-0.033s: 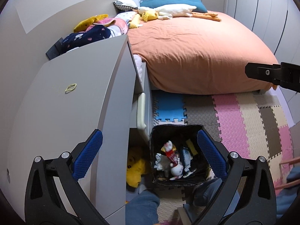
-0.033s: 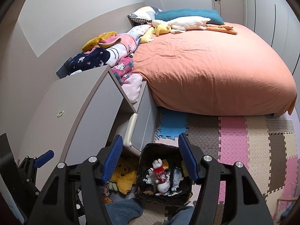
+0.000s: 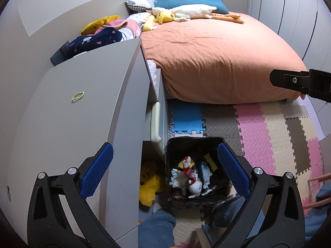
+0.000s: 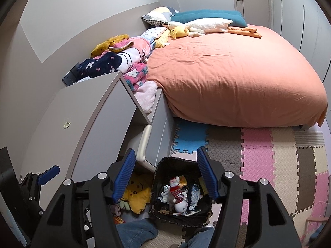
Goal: Collect trash
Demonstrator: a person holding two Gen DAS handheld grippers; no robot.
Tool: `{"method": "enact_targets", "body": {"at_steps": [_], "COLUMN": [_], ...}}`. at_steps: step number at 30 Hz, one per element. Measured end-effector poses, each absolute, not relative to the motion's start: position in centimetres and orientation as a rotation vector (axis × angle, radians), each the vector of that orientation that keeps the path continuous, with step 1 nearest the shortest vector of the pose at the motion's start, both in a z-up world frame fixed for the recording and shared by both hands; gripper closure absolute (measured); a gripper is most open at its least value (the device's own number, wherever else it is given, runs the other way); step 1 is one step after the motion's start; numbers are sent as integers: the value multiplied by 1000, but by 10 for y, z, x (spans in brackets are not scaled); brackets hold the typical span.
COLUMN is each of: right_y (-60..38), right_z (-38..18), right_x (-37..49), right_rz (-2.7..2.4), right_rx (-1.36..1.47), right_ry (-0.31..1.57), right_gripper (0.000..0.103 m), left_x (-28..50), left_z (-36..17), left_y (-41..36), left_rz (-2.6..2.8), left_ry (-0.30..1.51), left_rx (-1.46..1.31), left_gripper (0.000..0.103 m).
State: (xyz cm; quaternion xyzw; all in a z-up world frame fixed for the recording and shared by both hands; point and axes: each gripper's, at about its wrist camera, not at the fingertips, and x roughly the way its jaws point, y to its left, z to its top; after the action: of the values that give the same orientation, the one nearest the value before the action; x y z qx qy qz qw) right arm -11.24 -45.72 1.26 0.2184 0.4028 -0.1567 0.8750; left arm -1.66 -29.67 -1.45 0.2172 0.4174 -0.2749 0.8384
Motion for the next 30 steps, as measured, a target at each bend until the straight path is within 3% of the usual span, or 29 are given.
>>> {"method": "enact_targets", "body": {"at_steps": [30], "right_y": [-442], "right_z": [18], "right_x": [-109], "right_rz": [-305], "right_rx": [432], "right_ry": [838], "right_gripper": [40], "left_x": [-12], "left_z": [-6], "left_y": [-282], "left_rz": [-568], "left_ry": [902], "left_rx": [403], "left_gripper": [5]}}
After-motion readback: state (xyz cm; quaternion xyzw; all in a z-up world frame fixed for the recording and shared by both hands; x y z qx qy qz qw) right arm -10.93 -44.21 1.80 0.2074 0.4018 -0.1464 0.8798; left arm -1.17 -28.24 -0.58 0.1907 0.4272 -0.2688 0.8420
